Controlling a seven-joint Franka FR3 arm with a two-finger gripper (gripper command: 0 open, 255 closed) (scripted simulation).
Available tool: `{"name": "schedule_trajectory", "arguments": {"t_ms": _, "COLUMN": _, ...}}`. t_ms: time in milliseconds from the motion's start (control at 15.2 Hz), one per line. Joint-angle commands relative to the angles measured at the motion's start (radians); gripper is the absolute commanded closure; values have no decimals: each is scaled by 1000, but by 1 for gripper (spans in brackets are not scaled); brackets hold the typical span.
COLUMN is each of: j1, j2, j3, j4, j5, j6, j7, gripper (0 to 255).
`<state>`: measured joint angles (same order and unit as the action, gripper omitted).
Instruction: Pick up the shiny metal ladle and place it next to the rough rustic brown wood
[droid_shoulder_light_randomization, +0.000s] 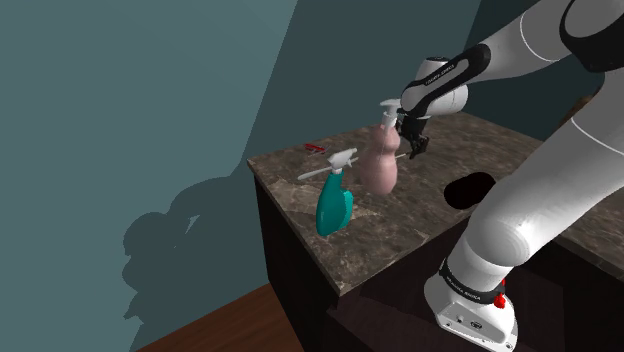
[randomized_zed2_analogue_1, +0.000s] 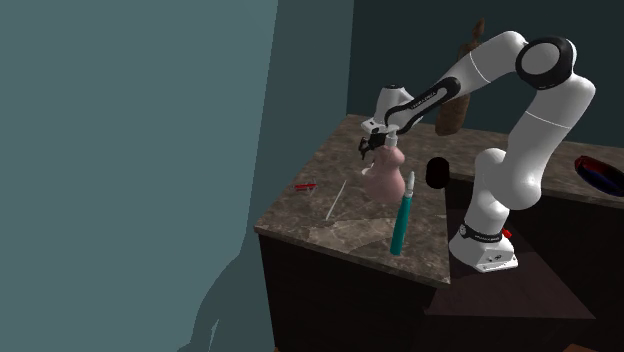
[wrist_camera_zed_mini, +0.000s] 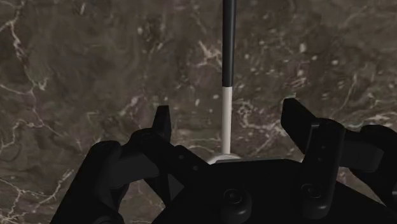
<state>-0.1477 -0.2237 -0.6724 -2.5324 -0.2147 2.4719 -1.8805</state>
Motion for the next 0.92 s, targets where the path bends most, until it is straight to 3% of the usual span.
{"name": "schedule_trajectory", "arguments": {"t_ms": 0, "j1": 0, "j2": 0, "j3": 0, "j4": 0, "j5": 0, "j6": 0, "j7": 0, "gripper": 0}}
{"name": "schedule_trajectory", "arguments": {"t_ms": 66, "j1": 0, "j2": 0, "j3": 0, "j4": 0, "j5": 0, "j6": 0, "j7": 0, "gripper": 0}}
{"name": "schedule_trajectory", "arguments": {"t_ms": 330, "j1": -28, "j2": -118, "j3": 48, "j4": 42, "j5": -53, "j6": -153, "j7": 44, "gripper": 0}}
{"name": "schedule_trajectory", "arguments": {"t_ms": 858, "j1": -29, "j2": -118, "j3": 49, "j4": 42, "j5": -53, "j6": -153, "j7": 43, "gripper": 0}}
